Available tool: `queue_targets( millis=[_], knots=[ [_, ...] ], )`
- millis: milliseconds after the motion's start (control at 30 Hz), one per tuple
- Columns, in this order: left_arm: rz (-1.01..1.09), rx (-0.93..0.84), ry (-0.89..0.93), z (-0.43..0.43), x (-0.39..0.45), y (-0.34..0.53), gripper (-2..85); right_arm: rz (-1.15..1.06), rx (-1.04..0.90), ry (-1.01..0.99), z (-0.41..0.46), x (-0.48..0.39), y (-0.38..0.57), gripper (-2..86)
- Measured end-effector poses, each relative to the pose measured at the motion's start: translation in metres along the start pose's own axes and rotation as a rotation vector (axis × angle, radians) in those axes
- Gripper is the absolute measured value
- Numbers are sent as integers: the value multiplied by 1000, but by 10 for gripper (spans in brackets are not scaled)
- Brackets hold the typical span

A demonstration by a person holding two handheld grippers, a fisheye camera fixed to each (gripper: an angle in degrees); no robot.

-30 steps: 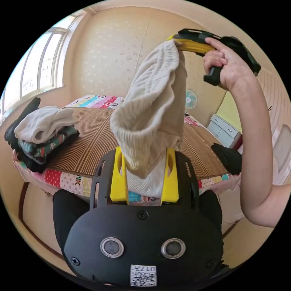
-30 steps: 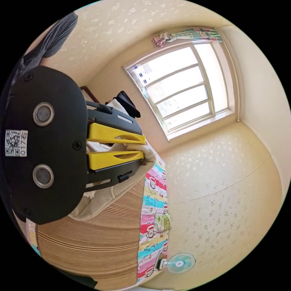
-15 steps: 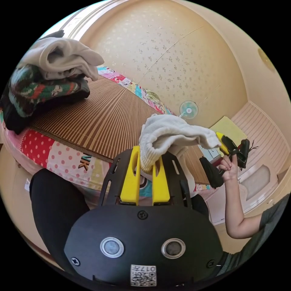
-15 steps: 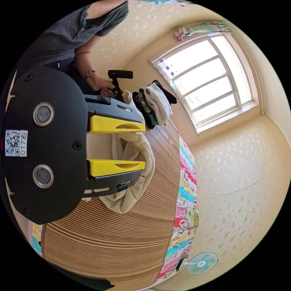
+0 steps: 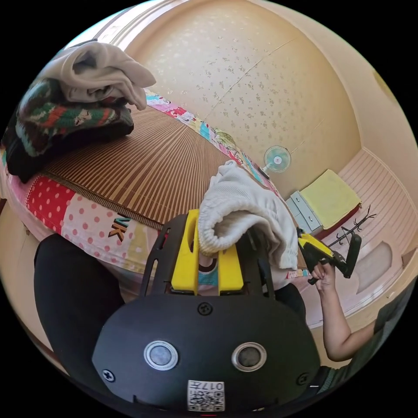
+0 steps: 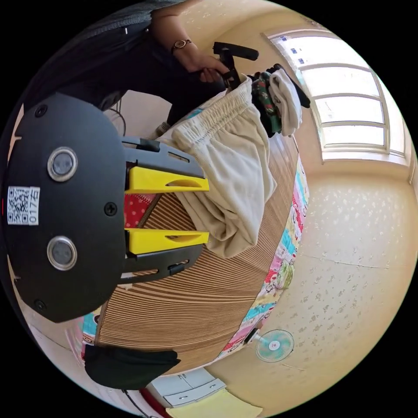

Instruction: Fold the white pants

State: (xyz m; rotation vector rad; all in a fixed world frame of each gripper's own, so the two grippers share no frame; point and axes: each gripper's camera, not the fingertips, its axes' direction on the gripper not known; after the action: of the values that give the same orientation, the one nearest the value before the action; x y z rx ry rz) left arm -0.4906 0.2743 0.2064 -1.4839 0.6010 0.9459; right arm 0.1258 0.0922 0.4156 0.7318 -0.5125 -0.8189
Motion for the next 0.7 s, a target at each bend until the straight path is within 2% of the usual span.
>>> queue_targets(
  millis=[167, 233, 300, 367, 433, 500, 600, 633, 700],
  knots=[
    [24, -16, -31, 10, 10, -10, 61, -205, -26, 197, 9, -74, -26, 145],
    [19, -26, -32, 13, 11, -13, 61, -307, -12, 179, 1, -96, -44, 148],
    [16, -38, -35, 16, 13, -16, 61, -464, 31, 350, -7, -130, -65, 154],
    [22, -64, -48, 20, 18, -20, 62, -598, 36, 411, -14, -149, -77, 163],
    [16, -78, -63, 22, 24, -22, 62, -703, 49, 375, -27, -162, -86, 158],
    [-20, -79, -63, 22, 29, -24, 60, -881, -27, 277, -29, -178, -90, 101],
    [-68, -100, -43, 18, 44, -36, 47, -835, -185, 356, -17, -170, -111, 45],
    [-95, -123, -10, 12, 52, -48, 42, -806, -191, 375, -21, -164, -115, 43],
    [-113, -125, 58, -6, 68, -72, 37, -615, -81, 347, -85, -128, -140, 36]
  ],
)
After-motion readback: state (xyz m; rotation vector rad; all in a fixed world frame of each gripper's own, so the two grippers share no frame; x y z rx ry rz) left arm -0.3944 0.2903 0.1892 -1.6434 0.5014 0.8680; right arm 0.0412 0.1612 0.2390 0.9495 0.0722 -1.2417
